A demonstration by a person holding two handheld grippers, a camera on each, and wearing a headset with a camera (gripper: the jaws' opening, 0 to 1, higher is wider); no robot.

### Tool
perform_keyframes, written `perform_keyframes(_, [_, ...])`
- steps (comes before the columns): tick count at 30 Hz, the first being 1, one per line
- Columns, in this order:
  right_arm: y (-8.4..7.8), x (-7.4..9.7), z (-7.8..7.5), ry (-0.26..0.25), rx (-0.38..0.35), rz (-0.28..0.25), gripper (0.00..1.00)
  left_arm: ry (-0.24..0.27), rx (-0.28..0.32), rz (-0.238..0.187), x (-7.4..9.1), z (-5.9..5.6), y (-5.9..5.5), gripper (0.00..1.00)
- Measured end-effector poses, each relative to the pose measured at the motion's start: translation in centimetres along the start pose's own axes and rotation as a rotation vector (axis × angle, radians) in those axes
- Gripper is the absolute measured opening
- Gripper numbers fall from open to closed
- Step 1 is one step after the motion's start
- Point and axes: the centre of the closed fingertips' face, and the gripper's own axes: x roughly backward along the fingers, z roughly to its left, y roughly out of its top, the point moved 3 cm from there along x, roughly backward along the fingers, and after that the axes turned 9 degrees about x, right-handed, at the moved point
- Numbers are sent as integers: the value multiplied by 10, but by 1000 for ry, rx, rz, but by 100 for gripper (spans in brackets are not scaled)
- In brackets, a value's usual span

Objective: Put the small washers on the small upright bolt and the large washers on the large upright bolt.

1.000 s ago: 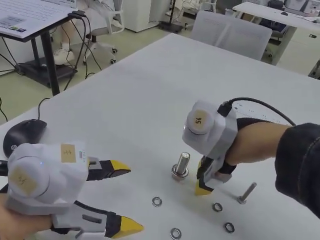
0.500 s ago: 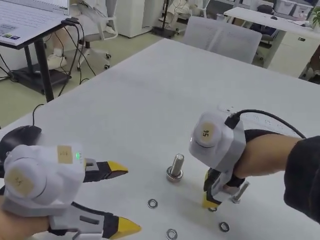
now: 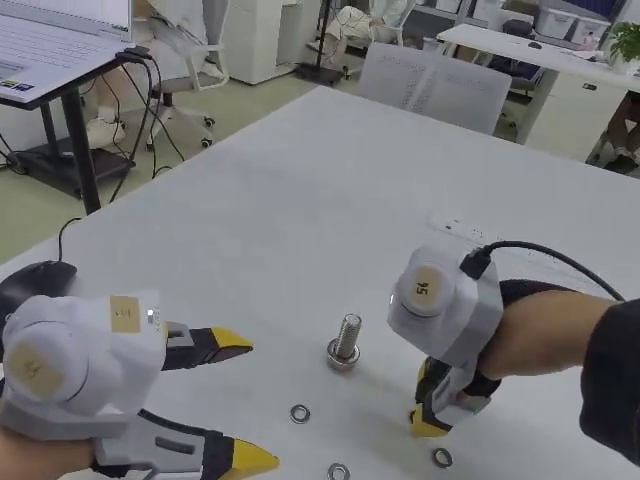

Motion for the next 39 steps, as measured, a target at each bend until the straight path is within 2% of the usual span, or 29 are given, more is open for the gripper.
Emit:
perform_keyframes(10, [-1,0,3,-21,-3,-13,19,-3,-2,3,0,0,0,62])
perform_keyframes(17, [-2,0,4,-30,-22,-41,19,-4,-3,2,0,-1,1,62])
perform_keyframes(25, [-2,0,3,-40,-17,-36,15,2,-1,-1,1,-1,1,61])
perform_keyframes(39, [0,0,3,-48,-3,-27,13,-2,-1,0,0,-1,2,62])
